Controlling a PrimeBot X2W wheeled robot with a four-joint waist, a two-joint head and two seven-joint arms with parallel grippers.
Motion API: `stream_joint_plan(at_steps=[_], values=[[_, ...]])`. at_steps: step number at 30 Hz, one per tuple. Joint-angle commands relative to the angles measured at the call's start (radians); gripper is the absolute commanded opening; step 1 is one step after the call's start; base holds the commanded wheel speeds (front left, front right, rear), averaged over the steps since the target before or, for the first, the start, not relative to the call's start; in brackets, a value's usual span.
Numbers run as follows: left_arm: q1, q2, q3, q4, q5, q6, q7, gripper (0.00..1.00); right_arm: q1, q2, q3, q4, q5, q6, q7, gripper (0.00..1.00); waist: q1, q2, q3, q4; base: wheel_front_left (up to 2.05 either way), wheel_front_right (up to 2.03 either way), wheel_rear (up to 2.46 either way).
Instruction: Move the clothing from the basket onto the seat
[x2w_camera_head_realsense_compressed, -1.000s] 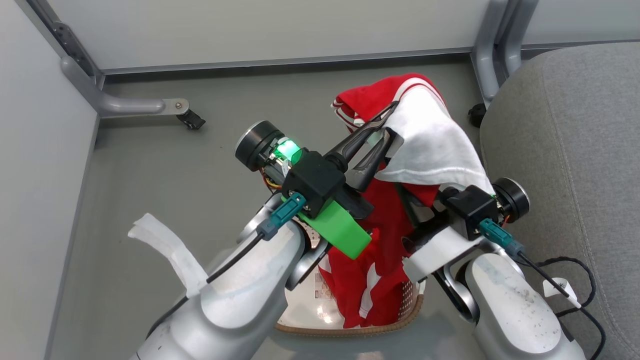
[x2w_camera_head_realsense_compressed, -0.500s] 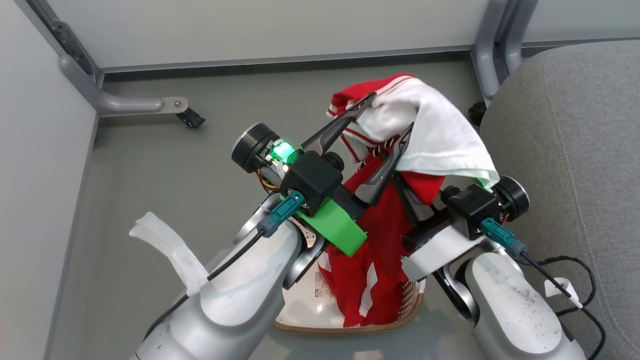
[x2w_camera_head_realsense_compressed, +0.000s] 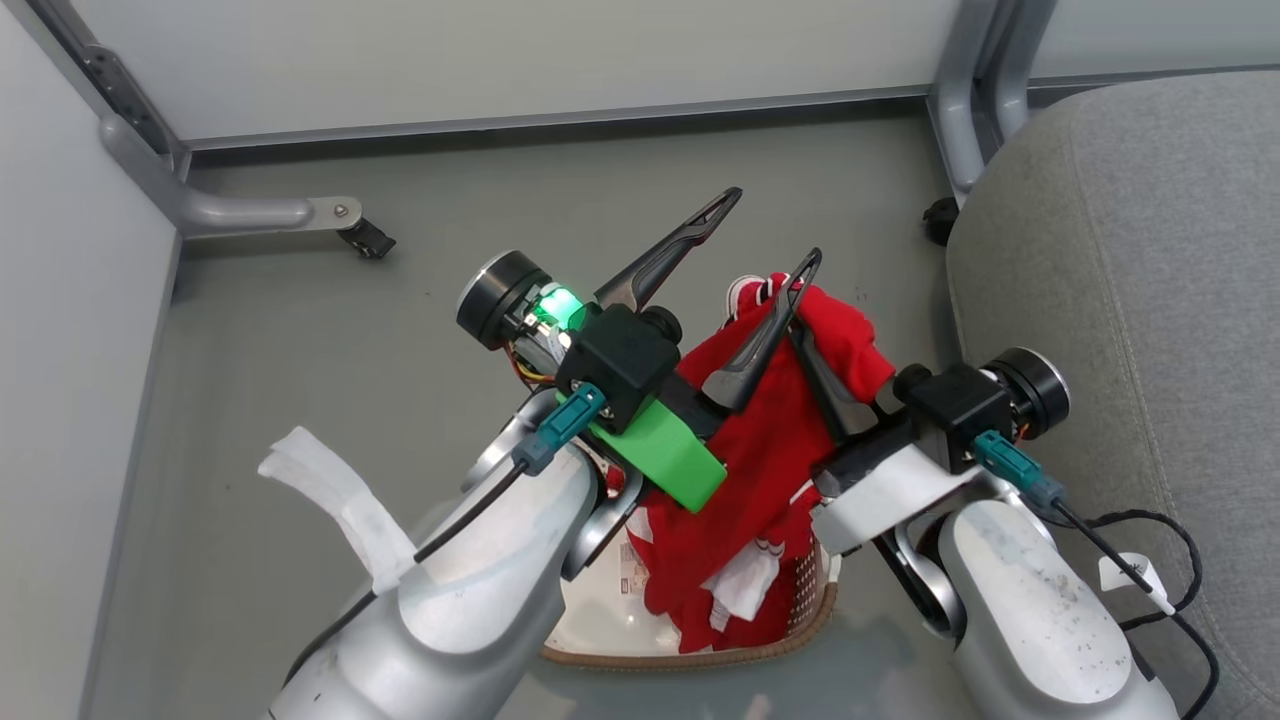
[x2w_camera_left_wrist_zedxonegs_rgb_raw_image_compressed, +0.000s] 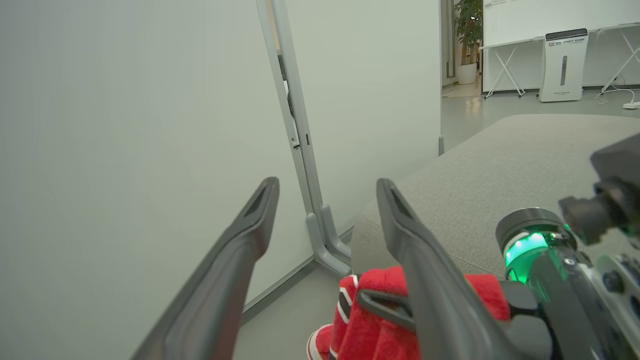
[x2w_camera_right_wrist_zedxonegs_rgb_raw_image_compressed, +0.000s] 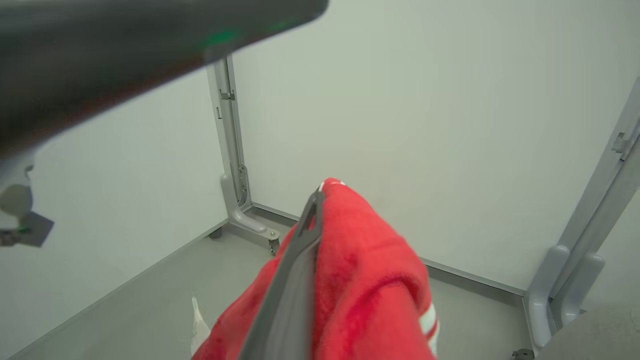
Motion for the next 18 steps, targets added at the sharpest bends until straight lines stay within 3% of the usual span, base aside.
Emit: stream_joint_plan(at_steps=[1,18], values=[[0.017,0.004,0.003,0.002,0.008,0.001,-0.001,1.00,0.006,-0.004,-0.005,-0.008,-0.005,0.000,-0.005,0.00,0.0000,0.0000,0.002,-0.014,0.00,0.00,0.00],[0.025,0.028,-0.013,0.014,0.028,-0.007,-0.001,1.00,0.035,-0.004,-0.132,-0.060,-0.049,0.000,-0.005,0.00,0.0000,0.0000,0.066,-0.186,0.00,0.00,0.00]])
